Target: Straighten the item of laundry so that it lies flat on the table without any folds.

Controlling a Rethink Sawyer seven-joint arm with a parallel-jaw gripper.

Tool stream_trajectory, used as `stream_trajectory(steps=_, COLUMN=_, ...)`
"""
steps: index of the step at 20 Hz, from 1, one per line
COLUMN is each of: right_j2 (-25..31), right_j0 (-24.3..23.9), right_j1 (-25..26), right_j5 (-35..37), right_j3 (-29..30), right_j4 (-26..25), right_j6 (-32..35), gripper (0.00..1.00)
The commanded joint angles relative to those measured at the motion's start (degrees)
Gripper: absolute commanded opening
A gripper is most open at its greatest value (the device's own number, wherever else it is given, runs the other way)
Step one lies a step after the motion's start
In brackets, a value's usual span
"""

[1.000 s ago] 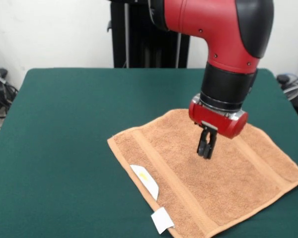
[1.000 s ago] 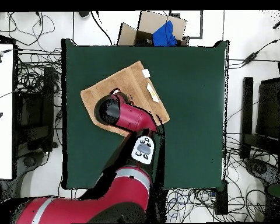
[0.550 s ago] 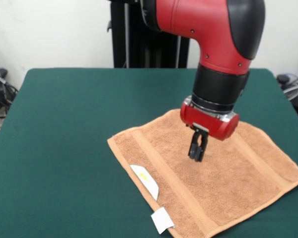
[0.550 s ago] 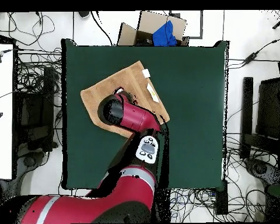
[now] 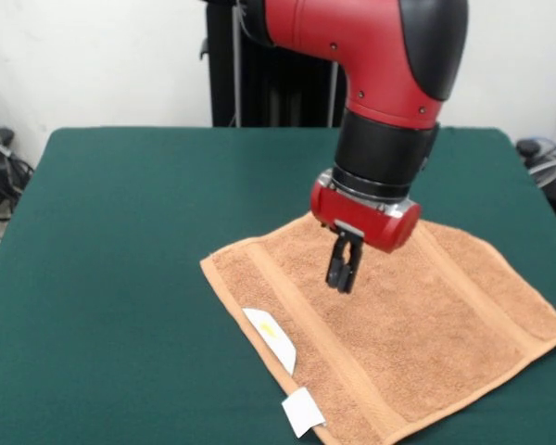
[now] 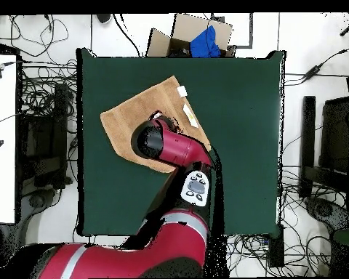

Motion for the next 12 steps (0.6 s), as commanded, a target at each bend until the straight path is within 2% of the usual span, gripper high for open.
stream_trajectory(steps=1, right_j2=5.17, right_j0=-1.94, right_j1=-0.90, right_j5=-1.10, right_j3=7.26, right_j4=-5.77, right_j6=3.59, gripper=0.00)
stream_trajectory(steps=12, right_j2=4.90, right_j0=-2.31, right_j1=-0.72, right_j5=-0.84, right_j3=6.07, right_j4=-9.07, right_j6=4.51, gripper=0.00)
